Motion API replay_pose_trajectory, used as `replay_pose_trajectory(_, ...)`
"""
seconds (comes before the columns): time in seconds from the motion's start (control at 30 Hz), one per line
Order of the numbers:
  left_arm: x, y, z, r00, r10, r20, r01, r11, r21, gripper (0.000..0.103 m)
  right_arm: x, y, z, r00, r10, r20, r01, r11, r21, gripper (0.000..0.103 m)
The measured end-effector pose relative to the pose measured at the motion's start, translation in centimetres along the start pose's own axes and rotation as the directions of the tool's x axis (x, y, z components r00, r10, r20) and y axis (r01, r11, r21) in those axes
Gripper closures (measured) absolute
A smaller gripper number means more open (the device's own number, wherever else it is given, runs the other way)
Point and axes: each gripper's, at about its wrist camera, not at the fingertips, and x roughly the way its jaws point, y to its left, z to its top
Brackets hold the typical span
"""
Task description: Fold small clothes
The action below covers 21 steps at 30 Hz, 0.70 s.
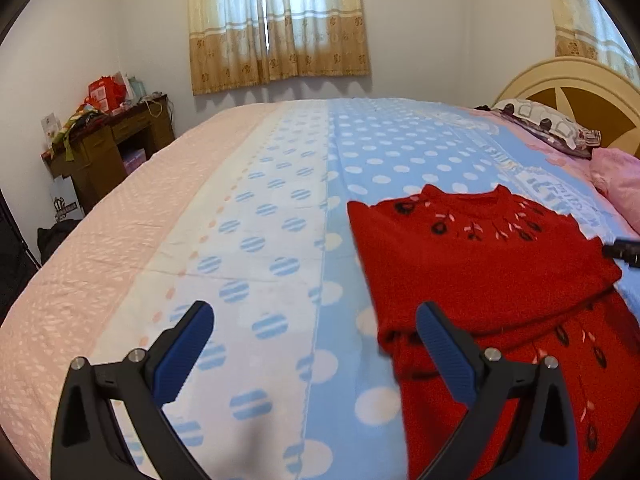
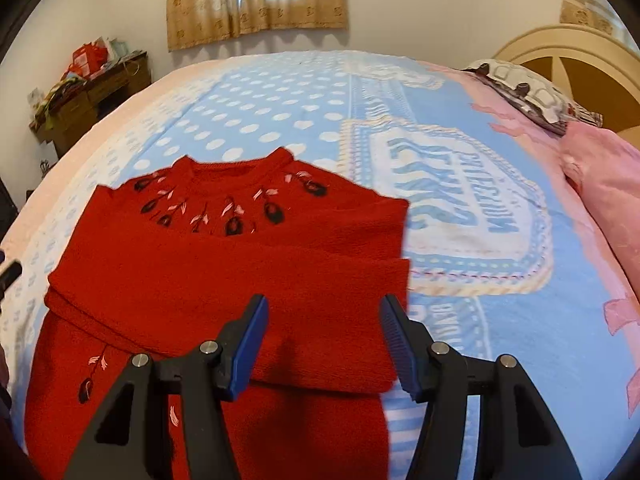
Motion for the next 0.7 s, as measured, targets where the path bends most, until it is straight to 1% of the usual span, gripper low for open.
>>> replay_pose_trajectory(0.07, 1.2, -0.2, 0.3, 1.0, 0.006, -0.02, -0.006, 1.0, -0.001, 0.0, 1.1, 0.1, -0.5, 1.0, -0.008, -0.03, 0.008, 1.0, -0.007, 0.044)
replay_pose_trajectory(0.17, 2.8, -1.0, 0.0, 0.998, 0.045, -0.052, -0.043, 0.998, 0.036, 0.0, 2.1, -0.3, -1.3, 0.998, -0.017, -0.06, 0.016, 1.0, -0.013, 0.044)
replay_pose_trajectory(0.3, 4.8, -1.4, -1.1, 0.991, 0.07, -0.114, -0.063, 0.996, 0.064, 0.0, 2.4, -1.1, -1.8, 0.998, 0.008, -0.064, -0.008, 1.0, 0.01, 0.044)
replay_pose_trajectory(0.37, 5.4, -1.3, -1.7, 0.989, 0.064, -0.135, -0.056, 0.997, 0.06, 0.0, 2.6, -1.1, -1.9, 0.998, 0.009, -0.067, -0.009, 1.0, 0.01, 0.044)
replay_pose_trajectory(0.47, 5.5, -1.3, -1.9, 0.988, 0.06, -0.145, -0.053, 0.997, 0.052, 0.0, 2.7, -1.1, -2.0, 0.998, 0.009, -0.07, -0.008, 1.0, 0.014, 0.044)
replay_pose_trajectory(0.57, 5.4, -1.6, -2.0, 0.988, 0.073, -0.137, -0.065, 0.996, 0.064, 0.0, 2.4, -1.0, -2.2, 0.998, -0.001, -0.067, 0.002, 1.0, 0.007, 0.044)
replay_pose_trajectory(0.7, 5.6, -1.8, -2.2, 0.987, 0.069, -0.143, -0.059, 0.996, 0.072, 0.0, 2.7, -1.4, -2.2, 0.997, 0.014, -0.074, -0.012, 1.0, 0.02, 0.044)
